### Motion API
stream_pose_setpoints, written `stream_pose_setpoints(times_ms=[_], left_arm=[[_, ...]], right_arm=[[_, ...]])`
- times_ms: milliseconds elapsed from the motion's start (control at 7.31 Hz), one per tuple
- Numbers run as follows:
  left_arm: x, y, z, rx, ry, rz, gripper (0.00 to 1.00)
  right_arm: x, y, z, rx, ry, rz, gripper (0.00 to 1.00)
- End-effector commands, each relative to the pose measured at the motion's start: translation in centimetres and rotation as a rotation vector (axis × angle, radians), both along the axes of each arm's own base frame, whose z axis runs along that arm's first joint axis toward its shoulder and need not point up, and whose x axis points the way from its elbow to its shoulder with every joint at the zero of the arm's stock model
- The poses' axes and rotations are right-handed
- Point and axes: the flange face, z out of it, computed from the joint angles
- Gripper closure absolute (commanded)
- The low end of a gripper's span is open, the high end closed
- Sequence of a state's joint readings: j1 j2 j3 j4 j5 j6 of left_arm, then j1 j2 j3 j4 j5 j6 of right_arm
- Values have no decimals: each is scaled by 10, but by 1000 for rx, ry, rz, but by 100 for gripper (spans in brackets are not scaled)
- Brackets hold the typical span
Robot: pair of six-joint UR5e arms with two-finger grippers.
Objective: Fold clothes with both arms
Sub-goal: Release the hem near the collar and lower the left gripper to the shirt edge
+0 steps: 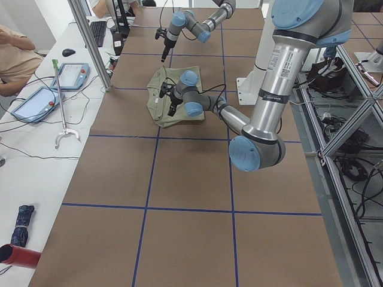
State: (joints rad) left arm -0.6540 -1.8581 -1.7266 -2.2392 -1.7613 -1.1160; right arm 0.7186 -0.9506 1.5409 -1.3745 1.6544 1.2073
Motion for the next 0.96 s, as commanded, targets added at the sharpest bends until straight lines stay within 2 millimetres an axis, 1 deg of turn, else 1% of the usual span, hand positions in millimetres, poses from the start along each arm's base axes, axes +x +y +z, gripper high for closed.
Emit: stream_pose_setpoints(times_ms=[0,137,273,547,820], left_arm=[[-8,60,31,7,15,70,0],[-8,77,51,-17,18,53,2],[1,93,59,-60,33,25,13],[20,114,58,-131,65,11,52],[26,124,51,-129,77,33,54]], right_arm=[[4,2,-1,3,-6,-6,0],[4,2,-1,3,-6,-4,0],[4,2,-2,4,-7,-4,0],[4,2,-1,1,-8,0,0],[4,2,-3,0,-12,3,0]])
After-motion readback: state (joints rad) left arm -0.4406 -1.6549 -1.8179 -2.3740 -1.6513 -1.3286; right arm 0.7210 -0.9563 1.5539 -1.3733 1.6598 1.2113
